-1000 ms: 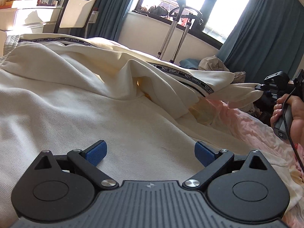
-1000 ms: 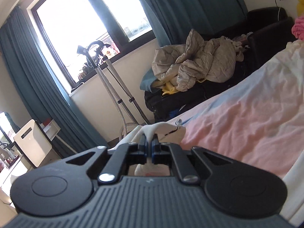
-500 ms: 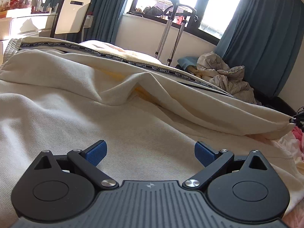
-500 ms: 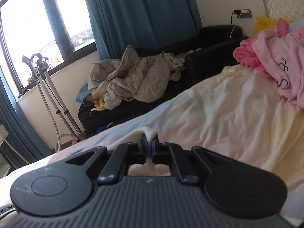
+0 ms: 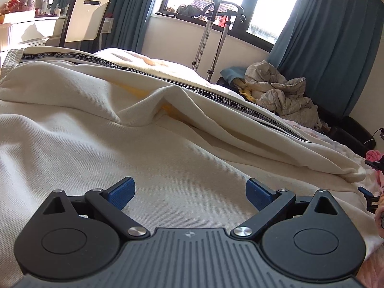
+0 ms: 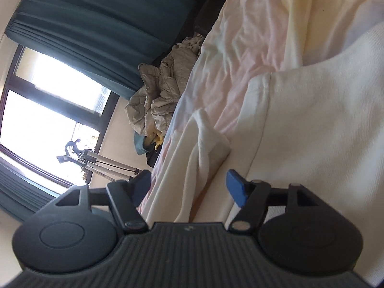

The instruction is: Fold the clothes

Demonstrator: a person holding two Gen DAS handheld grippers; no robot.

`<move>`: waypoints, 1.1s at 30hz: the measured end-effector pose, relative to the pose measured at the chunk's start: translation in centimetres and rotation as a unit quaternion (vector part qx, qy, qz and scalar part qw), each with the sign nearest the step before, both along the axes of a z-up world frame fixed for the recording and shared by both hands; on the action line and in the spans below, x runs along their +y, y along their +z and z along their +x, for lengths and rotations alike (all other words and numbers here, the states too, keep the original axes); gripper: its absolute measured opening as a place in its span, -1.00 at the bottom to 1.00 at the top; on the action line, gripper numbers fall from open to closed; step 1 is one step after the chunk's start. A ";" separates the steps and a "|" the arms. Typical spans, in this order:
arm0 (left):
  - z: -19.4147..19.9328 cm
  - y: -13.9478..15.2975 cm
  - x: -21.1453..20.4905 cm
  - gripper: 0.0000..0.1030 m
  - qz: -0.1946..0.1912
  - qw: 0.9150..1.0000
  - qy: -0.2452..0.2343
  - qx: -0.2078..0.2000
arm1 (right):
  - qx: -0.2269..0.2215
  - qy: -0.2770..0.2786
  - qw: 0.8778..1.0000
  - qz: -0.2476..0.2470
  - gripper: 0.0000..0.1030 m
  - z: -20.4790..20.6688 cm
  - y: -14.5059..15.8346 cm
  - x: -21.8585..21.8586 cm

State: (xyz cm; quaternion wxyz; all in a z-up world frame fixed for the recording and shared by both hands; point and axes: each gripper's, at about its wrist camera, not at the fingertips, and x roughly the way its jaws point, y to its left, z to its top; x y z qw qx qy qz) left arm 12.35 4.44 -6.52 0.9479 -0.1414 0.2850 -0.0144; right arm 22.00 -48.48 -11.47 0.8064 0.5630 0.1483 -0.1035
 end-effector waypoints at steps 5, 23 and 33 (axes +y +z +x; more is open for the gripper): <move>-0.2 0.0 -0.3 0.93 0.003 1.000 -0.001 0.002 | 0.022 0.044 0.998 -0.029 0.39 4.0 1.3 2.3; -0.3 0.2 -2.3 0.93 0.021 0.997 -0.044 -0.054 | -0.017 -0.032 0.970 -0.242 -0.88 14.3 9.3 -4.4; -0.2 -0.6 -3.4 0.94 0.046 0.997 -0.046 -0.037 | 0.123 -0.012 0.973 -0.194 -0.84 8.8 -2.8 -10.3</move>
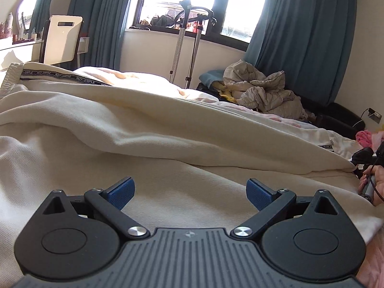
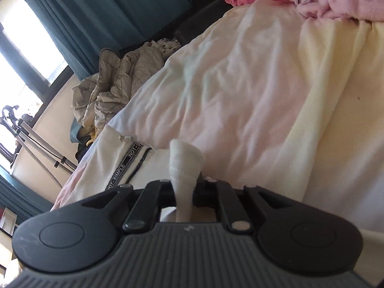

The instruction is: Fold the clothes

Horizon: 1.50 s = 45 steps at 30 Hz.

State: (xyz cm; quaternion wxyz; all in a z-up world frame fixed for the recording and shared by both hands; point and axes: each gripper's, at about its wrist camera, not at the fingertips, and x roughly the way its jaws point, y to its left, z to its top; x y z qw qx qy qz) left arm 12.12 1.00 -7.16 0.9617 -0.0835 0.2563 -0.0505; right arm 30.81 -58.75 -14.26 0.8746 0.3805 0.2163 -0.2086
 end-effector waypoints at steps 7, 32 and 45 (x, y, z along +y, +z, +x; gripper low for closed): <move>0.1 0.4 0.0 0.94 0.014 1.000 0.008 -0.002 | 0.038 0.020 0.996 -0.081 -0.27 -1.6 4.5 3.6; -5.7 3.3 1.0 0.94 0.047 0.998 0.026 -0.037 | -0.041 0.249 0.940 -0.228 -0.26 -21.1 16.1 25.0; -7.2 3.4 -0.6 0.95 0.093 0.995 0.027 -0.029 | -0.047 0.328 0.904 -0.271 -0.18 -23.9 13.9 25.8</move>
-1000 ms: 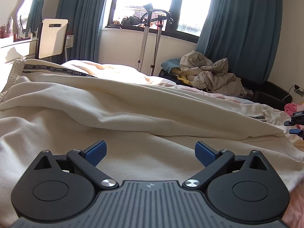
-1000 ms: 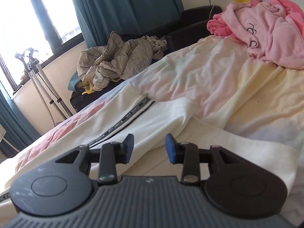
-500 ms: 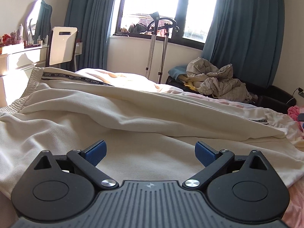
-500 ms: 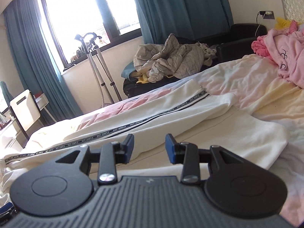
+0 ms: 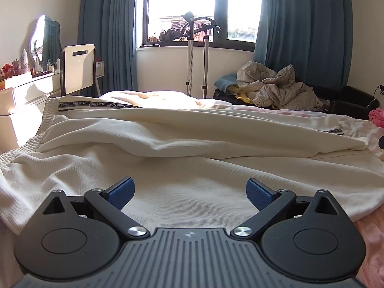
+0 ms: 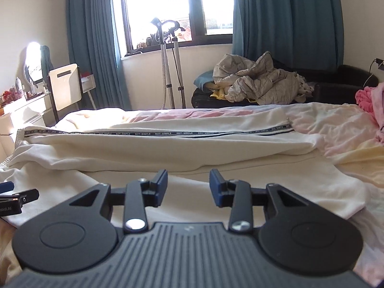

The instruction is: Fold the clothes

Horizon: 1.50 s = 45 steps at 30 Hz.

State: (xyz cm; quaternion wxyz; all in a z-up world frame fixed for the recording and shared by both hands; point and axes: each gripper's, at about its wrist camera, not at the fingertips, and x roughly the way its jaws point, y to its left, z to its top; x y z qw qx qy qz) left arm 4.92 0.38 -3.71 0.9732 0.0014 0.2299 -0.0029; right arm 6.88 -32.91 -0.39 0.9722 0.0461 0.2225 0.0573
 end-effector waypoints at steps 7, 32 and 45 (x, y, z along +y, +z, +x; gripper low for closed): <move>0.9 -0.6 0.0 0.95 -0.008 1.000 0.009 0.020 | 0.009 -0.024 1.000 0.017 -0.14 0.3 -0.8 -2.3; -5.0 4.6 20.0 0.95 -0.350 0.903 0.248 0.009 | -0.018 -0.288 0.934 0.210 0.65 -2.0 -2.6 -12.4; -4.4 -2.2 28.3 0.93 -0.566 0.778 0.266 0.060 | 0.051 -0.423 0.833 0.352 0.70 -1.8 -9.7 -18.7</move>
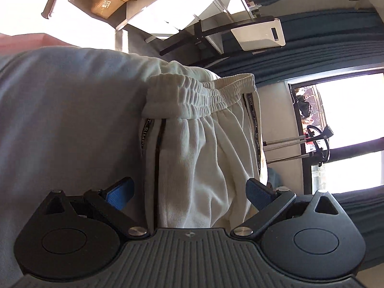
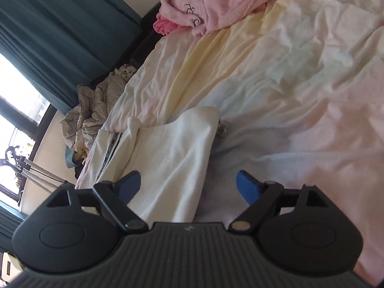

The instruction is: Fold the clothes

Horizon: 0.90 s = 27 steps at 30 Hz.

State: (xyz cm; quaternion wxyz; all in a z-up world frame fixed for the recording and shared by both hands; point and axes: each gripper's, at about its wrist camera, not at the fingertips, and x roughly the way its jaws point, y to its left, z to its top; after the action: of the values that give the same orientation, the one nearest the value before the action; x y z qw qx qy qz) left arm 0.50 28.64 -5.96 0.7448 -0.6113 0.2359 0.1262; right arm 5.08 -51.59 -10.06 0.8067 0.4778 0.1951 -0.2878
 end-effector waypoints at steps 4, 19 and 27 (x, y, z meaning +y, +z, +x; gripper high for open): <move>2.6 -1.5 -0.2 0.90 -0.035 0.998 -0.047 -0.008 | -0.018 0.019 1.000 0.015 0.69 1.5 -1.2 -0.1; 2.3 -2.1 -0.6 -0.78 -0.017 0.998 -0.021 -0.052 | -0.042 0.035 0.998 -0.021 -0.89 4.5 -1.6 -1.2; -4.2 2.0 -1.4 -0.80 -0.004 0.991 -0.004 -0.137 | -0.098 -0.005 0.993 -0.060 -0.90 0.0 4.1 0.0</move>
State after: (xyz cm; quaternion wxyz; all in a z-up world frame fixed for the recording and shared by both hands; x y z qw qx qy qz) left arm -3.70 27.22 -3.96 0.7682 -0.6250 0.1340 0.0375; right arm 5.04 -51.61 -5.94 0.8479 0.4551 0.0953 -0.2546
